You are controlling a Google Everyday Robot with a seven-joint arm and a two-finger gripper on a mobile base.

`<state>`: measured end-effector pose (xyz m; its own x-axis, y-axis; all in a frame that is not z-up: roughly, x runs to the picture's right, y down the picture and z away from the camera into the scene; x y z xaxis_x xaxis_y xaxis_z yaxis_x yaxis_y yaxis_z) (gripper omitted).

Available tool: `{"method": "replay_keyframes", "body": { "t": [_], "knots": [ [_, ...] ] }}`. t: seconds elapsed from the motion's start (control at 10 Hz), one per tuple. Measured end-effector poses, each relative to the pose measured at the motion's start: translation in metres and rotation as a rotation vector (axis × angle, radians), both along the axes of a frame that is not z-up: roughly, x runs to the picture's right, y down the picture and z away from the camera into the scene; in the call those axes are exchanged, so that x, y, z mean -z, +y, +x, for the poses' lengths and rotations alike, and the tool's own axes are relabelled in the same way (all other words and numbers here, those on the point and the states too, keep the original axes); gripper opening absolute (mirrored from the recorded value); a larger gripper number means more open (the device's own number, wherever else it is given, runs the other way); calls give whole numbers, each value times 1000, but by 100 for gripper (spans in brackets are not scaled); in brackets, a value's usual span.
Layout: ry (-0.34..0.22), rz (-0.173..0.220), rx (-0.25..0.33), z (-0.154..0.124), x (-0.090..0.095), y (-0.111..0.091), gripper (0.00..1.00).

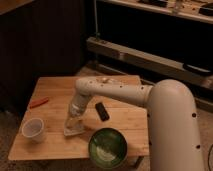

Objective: Wipe the white sponge on the table

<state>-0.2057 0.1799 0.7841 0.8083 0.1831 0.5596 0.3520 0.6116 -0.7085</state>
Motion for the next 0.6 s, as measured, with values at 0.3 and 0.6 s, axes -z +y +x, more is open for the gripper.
{"method": "replay_keyframes", "body": {
  "t": [0.3, 0.6],
  "knots": [
    [-60, -6, 62, -28, -9, -6, 0],
    [-130, -11, 149, -65, -18, -14, 0]
  ]
}}
